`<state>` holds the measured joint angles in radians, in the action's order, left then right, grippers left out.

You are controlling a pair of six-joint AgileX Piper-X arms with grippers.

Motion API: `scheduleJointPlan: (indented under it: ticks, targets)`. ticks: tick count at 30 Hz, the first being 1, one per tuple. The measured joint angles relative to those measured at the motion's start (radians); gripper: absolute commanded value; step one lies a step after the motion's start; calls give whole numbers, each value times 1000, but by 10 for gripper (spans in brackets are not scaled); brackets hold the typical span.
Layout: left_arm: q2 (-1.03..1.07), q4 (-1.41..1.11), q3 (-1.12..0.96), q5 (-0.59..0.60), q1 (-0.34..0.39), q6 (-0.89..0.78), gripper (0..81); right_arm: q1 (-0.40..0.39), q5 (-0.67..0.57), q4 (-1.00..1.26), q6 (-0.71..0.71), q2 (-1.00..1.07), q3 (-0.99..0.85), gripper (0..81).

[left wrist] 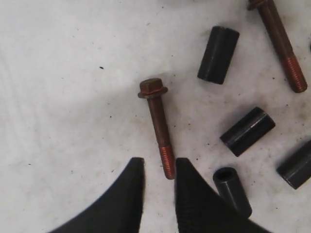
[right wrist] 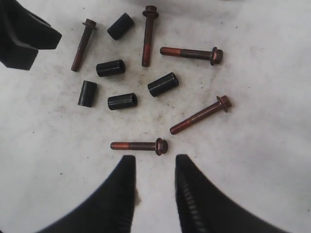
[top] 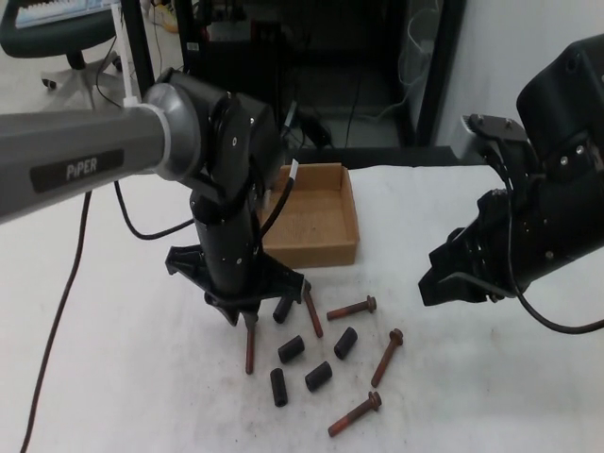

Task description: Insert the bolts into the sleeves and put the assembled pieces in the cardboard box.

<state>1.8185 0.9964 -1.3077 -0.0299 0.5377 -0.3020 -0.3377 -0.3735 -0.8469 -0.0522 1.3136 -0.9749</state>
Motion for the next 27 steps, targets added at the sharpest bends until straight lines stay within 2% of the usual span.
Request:
scheduleJointPlan:
  ticks: [8,27]
  targets:
    - [0,-38,0,-5,0,-59,216,0,0,0,0,0,0,273]
    - [108,-96,0,-6,0,-79,216,0,1,-2,0,0,0,273]
